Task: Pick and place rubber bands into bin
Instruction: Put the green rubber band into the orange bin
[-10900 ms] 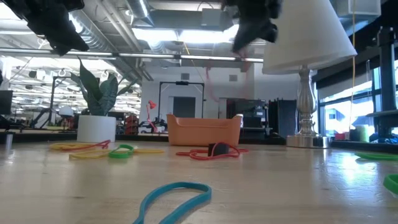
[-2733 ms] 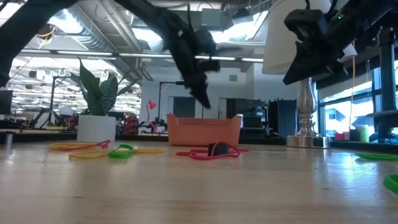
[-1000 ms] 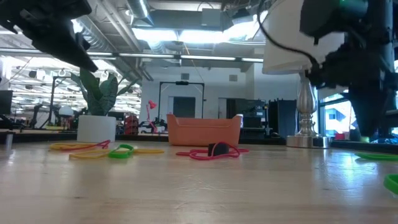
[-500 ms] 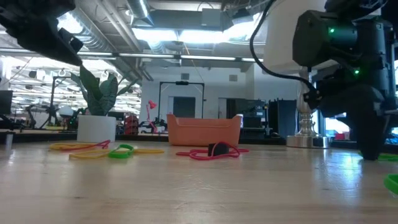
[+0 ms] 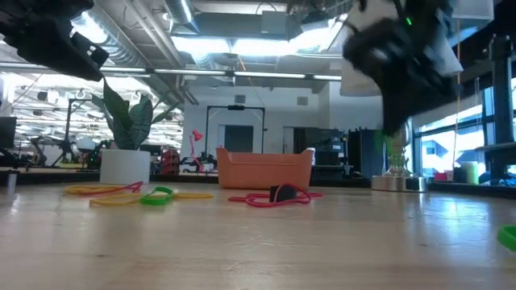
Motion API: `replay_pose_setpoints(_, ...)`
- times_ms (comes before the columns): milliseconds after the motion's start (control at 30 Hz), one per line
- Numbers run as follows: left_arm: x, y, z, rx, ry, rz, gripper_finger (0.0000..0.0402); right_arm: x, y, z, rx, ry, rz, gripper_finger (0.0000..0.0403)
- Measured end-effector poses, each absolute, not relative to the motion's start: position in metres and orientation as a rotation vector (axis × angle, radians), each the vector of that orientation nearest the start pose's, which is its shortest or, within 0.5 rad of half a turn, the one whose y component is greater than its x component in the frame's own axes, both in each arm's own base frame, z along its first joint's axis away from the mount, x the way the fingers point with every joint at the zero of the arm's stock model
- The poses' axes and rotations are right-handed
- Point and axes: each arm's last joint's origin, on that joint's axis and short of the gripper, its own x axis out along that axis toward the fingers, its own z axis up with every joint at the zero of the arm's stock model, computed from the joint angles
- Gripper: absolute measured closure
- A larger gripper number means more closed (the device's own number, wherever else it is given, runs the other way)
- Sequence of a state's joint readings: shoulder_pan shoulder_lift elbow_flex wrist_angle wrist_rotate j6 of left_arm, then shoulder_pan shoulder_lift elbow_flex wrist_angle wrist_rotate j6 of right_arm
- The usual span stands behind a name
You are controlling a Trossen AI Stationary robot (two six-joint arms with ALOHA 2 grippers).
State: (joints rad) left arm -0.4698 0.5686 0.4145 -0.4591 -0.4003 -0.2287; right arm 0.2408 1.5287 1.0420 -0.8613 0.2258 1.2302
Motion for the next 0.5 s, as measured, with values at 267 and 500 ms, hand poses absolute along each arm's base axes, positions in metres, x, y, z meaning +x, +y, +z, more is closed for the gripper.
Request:
replay_pose_setpoints(267,0.119,-0.047,0.214,0.103,0.544,-0.012,0.04,0.308,0.035,0.293,0.564,0.925,-0.722,0.0402)
replay_pose_setpoints(500,0.125,-0.033,0.216,0.14,0.529,0.051,0.04,0.351,-0.019,0.327,0.406,0.857,-0.679,0.0403)
